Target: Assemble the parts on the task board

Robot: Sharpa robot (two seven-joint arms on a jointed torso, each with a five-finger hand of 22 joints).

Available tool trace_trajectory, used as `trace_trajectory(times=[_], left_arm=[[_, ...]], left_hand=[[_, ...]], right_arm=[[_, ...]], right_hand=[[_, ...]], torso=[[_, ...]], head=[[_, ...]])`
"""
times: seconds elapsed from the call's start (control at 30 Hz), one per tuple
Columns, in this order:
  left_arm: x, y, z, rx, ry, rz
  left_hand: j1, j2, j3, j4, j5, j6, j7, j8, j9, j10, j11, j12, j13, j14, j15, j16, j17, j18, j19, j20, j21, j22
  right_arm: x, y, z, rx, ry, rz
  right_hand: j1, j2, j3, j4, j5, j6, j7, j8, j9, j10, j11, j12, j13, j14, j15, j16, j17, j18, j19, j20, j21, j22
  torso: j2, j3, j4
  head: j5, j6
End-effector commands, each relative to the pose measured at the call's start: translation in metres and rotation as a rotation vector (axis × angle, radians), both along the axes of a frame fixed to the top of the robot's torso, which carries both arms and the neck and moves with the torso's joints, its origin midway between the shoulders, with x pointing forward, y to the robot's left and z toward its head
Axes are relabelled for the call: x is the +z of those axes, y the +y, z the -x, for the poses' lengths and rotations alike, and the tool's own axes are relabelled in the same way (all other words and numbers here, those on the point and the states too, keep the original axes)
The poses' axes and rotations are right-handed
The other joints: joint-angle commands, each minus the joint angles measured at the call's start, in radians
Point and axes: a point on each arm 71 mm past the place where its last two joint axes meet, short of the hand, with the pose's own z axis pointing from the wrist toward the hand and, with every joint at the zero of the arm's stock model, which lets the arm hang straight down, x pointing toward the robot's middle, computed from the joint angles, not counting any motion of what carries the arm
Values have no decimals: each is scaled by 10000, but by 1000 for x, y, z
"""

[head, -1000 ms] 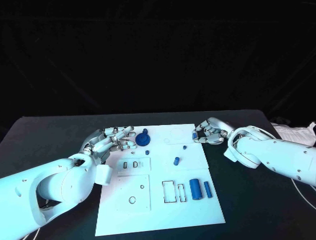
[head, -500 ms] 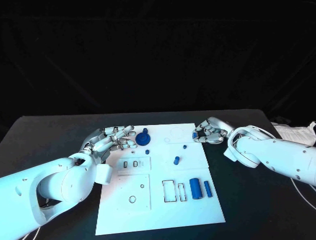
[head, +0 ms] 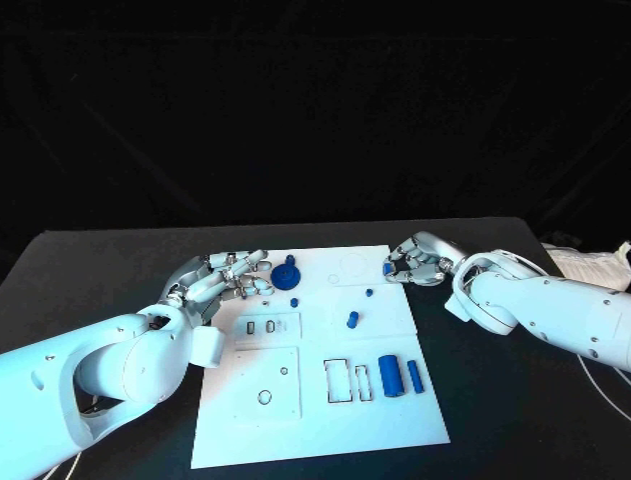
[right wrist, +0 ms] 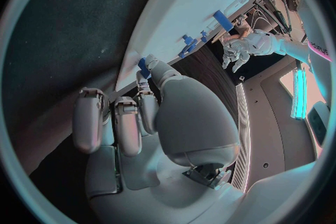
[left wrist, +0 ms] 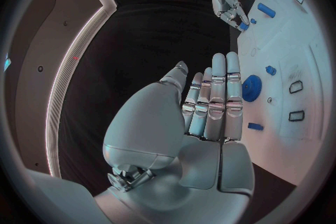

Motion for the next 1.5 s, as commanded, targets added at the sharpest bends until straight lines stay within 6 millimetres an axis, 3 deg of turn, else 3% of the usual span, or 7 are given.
trace_trajectory(times=[0.03,0.43,0.63,0.8,0.87,1.03,1.5], left_arm=[[1,-2,0,-146,-96,70],[0,0,-1,-107,-97,50],[1,2,-3,-147,-455,-186],[0,7,-6,-77,-614,-323],[0,8,-8,-55,-661,-341],[-1,12,-11,32,-725,-373],[-3,22,-16,377,-611,-409]], left_hand=[[3,41,18,-72,60,-28,-31,24,17,-48,-9,38,-10,-75,8,50,23,85,-73,28,42,20],[49,45,54,-116,63,-33,-34,25,16,-57,-12,42,-15,-89,3,54,41,88,-88,25,66,38],[51,47,58,-119,63,-34,-32,25,16,-59,-11,42,-15,-91,3,54,43,88,-91,25,68,40],[35,50,60,-112,60,-36,-24,25,15,-61,-6,44,-17,-100,7,53,49,85,-100,28,74,45],[34,50,60,-111,60,-36,-23,26,15,-60,-5,44,-17,-100,8,53,49,85,-101,28,74,45],[14,55,64,-103,57,-26,-21,33,17,-46,-5,55,-15,-111,13,52,57,83,-114,31,81,51],[-3,64,81,-103,56,11,-28,56,25,-2,-13,86,-9,-126,12,55,76,83,-142,33,99,67]], right_arm=[[3,4,1,-223,-229,-303],[32,37,6,-226,-466,-848],[42,76,14,453,-787,-216],[46,114,22,1098,-1117,350],[46,129,26,1362,-1237,566],[43,156,32,1869,-1177,1000],[15,198,51,2574,-566,1516]], right_hand=[[-138,102,-11,56,144,202,-126,28,148,40,-35,39,588,1024,-78,53,2635,-145,-4,-101,53,19],[-411,116,-45,143,634,177,-162,-11,194,40,-71,-5,573,1024,-118,53,2635,-141,-5,-144,46,0],[-404,128,-18,121,719,154,-153,-28,197,-1,-70,-72,516,1019,-121,43,2616,-136,-18,-150,35,-27],[-420,131,-2,116,688,110,-137,-60,194,-22,-59,-108,489,1011,-116,25,2581,-134,-24,-151,27,-41],[-412,132,14,101,670,94,-133,-73,193,-26,-56,-115,486,1009,-113,20,2571,-135,-25,-151,26,-41],[-409,132,24,91,651,84,-128,-82,193,-25,-53,-115,489,1007,-111,16,2563,-134,-27,-150,23,-46],[-448,147,53,93,545,52,-106,-115,195,-25,-33,-120,493,1001,-98,3,2540,-136,-26,-142,21,-42]], torso=[[1,3,-2],[-15,-7,-11],[-7,-13,38],[0,-17,18],[0,-35,43],[-16,-75,72],[-9,-52,60]], head=[[-9,0],[98,22],[169,9],[387,-43],[465,-76],[644,-117],[912,-291]])
